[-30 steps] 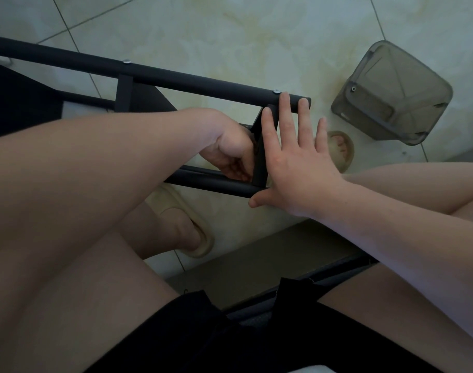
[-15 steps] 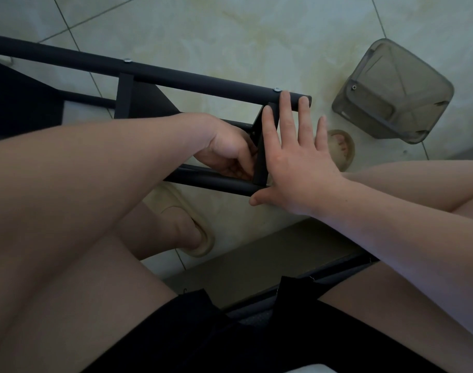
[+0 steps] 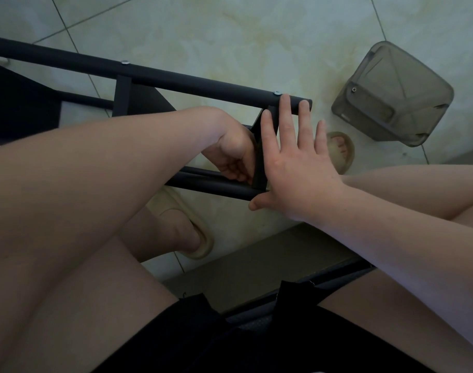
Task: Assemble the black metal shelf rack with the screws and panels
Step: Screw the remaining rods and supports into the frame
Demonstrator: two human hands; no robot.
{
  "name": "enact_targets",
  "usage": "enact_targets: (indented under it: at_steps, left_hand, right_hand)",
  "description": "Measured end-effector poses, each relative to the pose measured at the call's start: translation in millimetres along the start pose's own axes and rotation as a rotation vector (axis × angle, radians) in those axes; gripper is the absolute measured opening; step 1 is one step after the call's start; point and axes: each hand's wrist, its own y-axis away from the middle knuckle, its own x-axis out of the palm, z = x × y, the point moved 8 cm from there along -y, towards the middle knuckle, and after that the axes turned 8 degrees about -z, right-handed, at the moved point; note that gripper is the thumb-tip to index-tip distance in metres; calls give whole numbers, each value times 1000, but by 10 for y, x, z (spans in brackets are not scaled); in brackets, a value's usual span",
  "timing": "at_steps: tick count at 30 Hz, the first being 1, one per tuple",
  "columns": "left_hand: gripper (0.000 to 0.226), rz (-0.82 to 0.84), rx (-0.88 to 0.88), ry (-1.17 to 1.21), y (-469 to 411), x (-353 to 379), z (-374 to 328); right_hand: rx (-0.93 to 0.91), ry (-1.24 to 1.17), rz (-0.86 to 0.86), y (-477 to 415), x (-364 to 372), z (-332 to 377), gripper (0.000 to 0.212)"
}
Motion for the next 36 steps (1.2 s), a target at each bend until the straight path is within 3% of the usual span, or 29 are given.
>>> enact_targets:
  at_steps: [11, 22, 36]
  left_hand:
    - [49, -12, 79, 93, 36, 51, -23]
    - [12, -37, 16, -123, 9, -76, 24]
    - [28, -32, 20, -84, 31, -73, -13]
  right_hand:
    - [-4, -12, 5, -6, -4, -23, 149]
    - [6, 9, 13, -3, -22, 2, 149]
    - [4, 1, 8, -3, -14, 16, 150]
